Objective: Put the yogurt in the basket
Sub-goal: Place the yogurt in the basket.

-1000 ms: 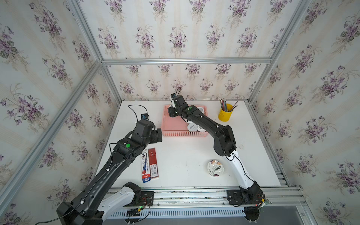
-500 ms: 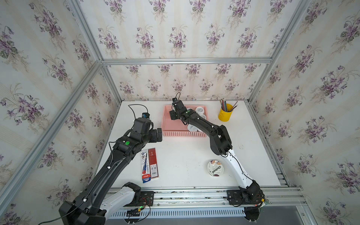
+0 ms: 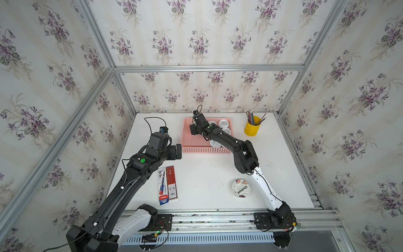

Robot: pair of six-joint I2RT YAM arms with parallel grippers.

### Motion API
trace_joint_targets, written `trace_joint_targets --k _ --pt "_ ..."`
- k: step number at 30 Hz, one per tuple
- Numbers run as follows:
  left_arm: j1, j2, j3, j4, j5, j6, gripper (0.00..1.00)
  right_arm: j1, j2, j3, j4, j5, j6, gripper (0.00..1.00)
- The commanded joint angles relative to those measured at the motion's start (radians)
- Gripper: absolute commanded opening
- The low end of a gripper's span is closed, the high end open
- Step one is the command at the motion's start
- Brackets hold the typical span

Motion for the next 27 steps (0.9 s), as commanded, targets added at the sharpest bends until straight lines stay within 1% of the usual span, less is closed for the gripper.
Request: trace_joint_targets --k 1,8,19,27 --pt "0.001 0.004 0.002 0.025 0.002 0.011 0.99 -0.003 0.005 0.005 0.013 -0.016 0.009 0.75" --pt "0.007 0.016 0.007 0.029 0.003 0.01 0.99 -0.007 0.008 0.004 -0.003 -0.018 0.005 0.77" --pt "0.02 0.029 0.008 0.037 0.028 0.007 0.99 -0.008 -0.028 0.004 -0.013 -0.048 -0.009 0.9" --pt "0.022 0.005 0.008 0.036 0.037 0.008 0.99 -0.008 -0.091 0.003 -0.045 -0.081 -0.009 0.92"
